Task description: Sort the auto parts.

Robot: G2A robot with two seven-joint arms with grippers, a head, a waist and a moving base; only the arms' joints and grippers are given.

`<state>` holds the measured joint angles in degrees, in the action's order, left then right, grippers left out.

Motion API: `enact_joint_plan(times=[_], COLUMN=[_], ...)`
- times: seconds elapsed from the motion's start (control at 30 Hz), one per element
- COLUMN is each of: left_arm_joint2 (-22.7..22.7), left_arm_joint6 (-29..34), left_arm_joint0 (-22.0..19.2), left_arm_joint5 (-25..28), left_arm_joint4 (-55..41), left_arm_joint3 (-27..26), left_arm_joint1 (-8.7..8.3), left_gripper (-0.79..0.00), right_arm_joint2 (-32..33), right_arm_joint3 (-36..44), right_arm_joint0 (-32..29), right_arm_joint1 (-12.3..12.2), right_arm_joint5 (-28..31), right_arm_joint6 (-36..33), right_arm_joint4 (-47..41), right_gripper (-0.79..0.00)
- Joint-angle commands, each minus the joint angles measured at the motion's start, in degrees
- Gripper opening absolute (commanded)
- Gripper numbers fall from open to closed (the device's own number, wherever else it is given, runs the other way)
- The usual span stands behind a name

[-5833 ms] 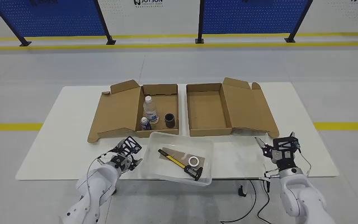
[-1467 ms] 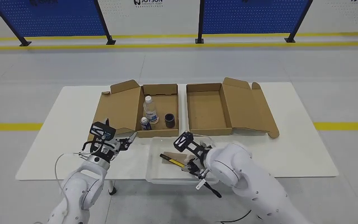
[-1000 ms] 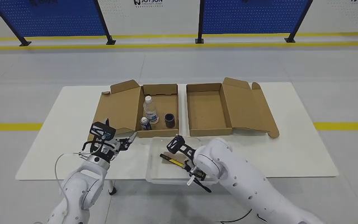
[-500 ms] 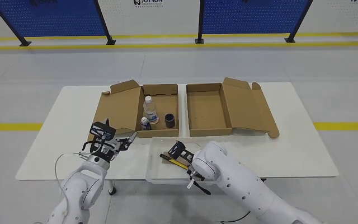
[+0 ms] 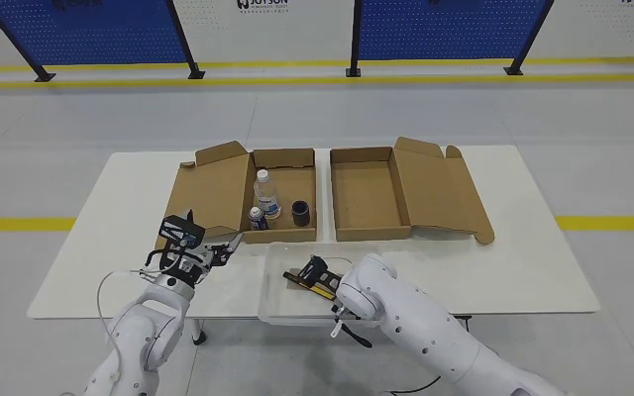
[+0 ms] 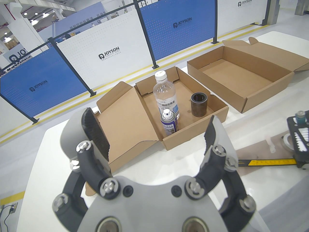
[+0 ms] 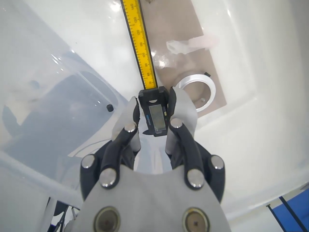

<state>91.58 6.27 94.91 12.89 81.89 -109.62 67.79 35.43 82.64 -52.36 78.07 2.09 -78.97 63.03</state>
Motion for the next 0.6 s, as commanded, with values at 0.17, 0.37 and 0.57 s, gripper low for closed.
enact_joint_plan(times=[0.17,0.37,0.57], left_arm_joint2=[0.0,0.0,0.0], left_arm_joint6=[0.0,0.0,0.0], left_arm_joint0=[0.0,0.0,0.0], left_arm_joint5=[0.0,0.0,0.0], left_arm_joint4=[0.0,0.0,0.0], left_arm_joint3=[0.0,0.0,0.0], left_arm_joint1=[0.0,0.0,0.0], left_gripper=[0.0,0.0,0.0], right_arm_joint2=[-0.07,-0.24,-0.13], right_arm_joint3=[-1.13,-2.23,-3.44], right_arm_joint0=[0.14,0.16,0.25], right_arm_joint1=[0.37,0.75,1.12], right_arm_joint5=[0.48,0.65,0.83], right_arm_joint6=[-0.29,-0.23,0.11], right_arm_joint4=[0.15,0.3,-0.01], right_gripper=[-0.468,-0.416,-0.413])
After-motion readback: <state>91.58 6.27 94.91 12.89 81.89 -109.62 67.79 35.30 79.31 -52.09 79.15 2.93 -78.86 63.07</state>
